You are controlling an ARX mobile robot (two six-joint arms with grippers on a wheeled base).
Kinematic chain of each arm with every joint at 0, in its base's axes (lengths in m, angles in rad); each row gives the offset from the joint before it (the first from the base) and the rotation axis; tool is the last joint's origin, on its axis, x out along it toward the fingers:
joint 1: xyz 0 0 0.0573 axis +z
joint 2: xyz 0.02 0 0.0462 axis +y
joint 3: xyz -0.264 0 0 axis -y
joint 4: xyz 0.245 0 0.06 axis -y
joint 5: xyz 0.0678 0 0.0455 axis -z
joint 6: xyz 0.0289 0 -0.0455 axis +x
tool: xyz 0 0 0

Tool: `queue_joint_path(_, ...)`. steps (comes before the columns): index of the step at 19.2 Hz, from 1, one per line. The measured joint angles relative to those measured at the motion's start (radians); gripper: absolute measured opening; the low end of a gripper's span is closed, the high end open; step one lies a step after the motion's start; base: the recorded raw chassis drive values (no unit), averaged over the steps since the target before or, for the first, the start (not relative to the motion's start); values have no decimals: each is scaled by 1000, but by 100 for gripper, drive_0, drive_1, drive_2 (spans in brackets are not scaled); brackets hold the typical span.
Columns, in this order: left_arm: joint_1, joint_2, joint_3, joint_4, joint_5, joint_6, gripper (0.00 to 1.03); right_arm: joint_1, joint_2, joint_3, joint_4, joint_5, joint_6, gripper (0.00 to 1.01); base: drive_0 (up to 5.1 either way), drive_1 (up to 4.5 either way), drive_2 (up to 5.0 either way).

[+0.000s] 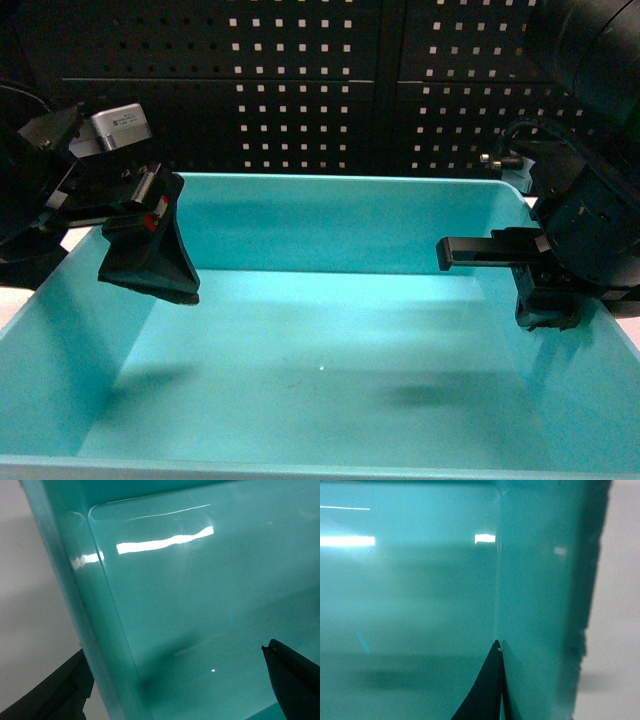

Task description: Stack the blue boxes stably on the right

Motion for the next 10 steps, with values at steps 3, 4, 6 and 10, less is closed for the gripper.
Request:
queue_joint_path(3,0,22,-1,-11,-12,0,98,0,0,0,0,0,0,2,0,0,0)
queue_joint_path(4,0,26,-2,-20,-13,-1,98,0,0,0,0,0,0,2,0,0,0)
queue_joint_path(6,0,39,-4,-21,-12,-1,98,0,0,0,0,0,0,2,0,0,0)
queue_joint_path(10,16,55,-1,-31,-13,10,49,0,0,0,0,0,0,2,0,0,0)
